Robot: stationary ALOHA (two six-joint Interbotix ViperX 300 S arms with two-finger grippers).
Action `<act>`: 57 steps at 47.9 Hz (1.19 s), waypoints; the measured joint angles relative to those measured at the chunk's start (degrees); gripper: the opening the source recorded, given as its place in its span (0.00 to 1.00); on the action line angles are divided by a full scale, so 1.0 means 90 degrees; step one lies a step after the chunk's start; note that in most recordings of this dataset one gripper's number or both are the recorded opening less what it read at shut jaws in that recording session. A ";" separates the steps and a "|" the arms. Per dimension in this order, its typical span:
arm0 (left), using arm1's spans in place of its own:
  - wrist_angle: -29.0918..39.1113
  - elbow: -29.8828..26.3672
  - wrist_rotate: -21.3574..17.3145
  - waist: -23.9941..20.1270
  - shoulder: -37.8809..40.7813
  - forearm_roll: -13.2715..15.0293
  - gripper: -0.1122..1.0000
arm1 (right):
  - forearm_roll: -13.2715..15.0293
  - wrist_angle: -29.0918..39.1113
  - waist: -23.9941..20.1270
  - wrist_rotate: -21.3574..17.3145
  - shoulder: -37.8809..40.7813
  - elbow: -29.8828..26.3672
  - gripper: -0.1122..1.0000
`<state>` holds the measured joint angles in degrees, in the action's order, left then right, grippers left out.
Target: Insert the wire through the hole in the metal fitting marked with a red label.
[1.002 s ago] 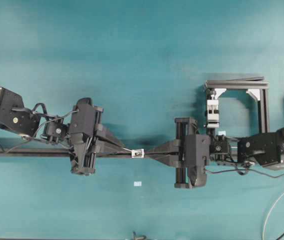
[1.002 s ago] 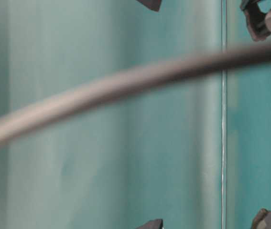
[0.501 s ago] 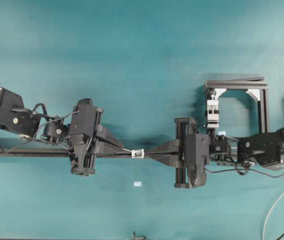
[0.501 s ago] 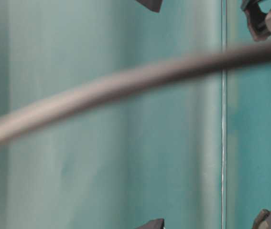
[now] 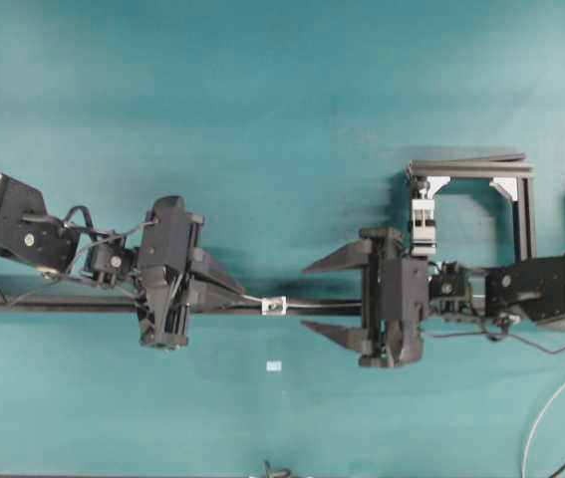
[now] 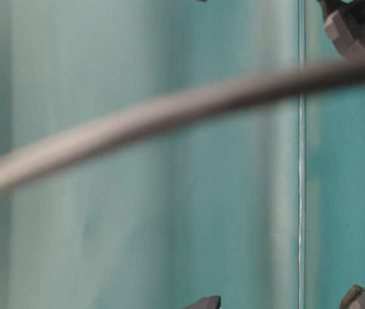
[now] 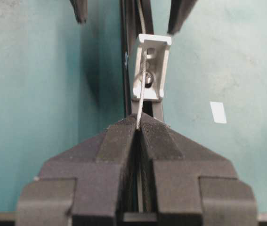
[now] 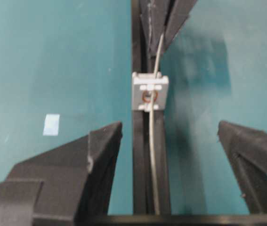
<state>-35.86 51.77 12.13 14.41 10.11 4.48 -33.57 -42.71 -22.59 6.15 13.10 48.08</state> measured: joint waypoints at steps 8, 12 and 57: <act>0.0186 0.0156 0.0000 0.0000 -0.0195 -0.0010 0.01 | 0.0000 0.0000 0.0010 0.0000 -0.0186 0.0205 0.92; 0.0254 0.0244 0.0000 0.0029 -0.0303 -0.0010 0.01 | -0.0010 0.0000 0.0010 0.0000 -0.0244 0.0293 0.92; 0.0801 0.1846 0.0010 0.0264 -0.2168 -0.0010 0.01 | 0.0000 0.0010 0.0010 0.0010 -0.0273 0.0381 0.92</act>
<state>-28.65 68.38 12.22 16.79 -9.40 4.39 -33.57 -42.63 -22.50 6.24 10.63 51.50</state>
